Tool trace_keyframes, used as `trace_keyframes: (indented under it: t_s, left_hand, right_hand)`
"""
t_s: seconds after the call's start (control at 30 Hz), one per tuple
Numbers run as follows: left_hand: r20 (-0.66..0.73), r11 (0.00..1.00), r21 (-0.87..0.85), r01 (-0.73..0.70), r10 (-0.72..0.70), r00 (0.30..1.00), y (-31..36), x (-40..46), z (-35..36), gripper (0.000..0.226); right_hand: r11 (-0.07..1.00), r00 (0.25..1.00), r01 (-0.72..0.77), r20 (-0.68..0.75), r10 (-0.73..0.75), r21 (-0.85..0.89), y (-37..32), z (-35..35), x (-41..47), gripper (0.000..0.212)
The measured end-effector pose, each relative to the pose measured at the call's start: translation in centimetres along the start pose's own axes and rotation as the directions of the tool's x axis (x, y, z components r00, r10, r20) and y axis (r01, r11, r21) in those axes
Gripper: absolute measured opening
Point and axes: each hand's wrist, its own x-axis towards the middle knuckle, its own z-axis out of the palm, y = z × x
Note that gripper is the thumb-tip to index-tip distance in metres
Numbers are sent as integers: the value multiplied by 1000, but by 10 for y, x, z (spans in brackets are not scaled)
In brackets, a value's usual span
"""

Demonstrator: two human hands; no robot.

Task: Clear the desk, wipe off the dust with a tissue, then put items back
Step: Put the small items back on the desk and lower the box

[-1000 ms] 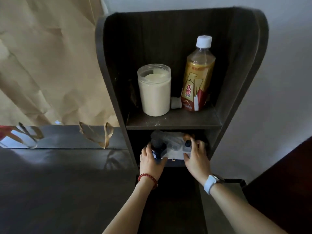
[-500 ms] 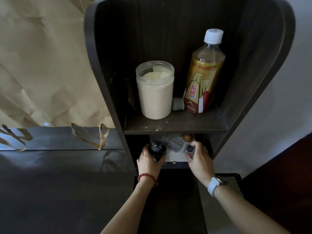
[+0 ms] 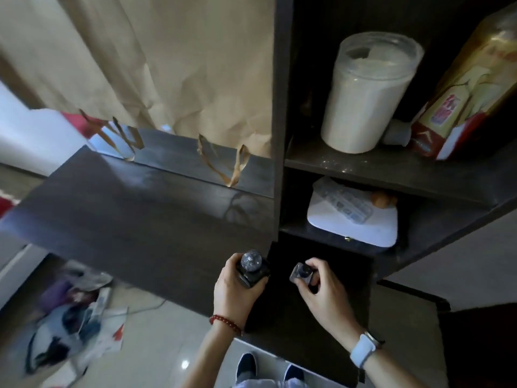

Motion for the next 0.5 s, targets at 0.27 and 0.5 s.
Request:
trace_keyframes:
  t_s: [0.27,0.5]
  left_hand:
    - [-257,980,-76,182,-196,946,-65,3,-93,54]
    - [-395,975,-157,158,-209,894,-125,81,-201,52]
  right_hand:
    - [996,960,85,264,-92,37,-59,100,22,35]
    - [991,958,132,255,-129,5,-135,208,64,34]
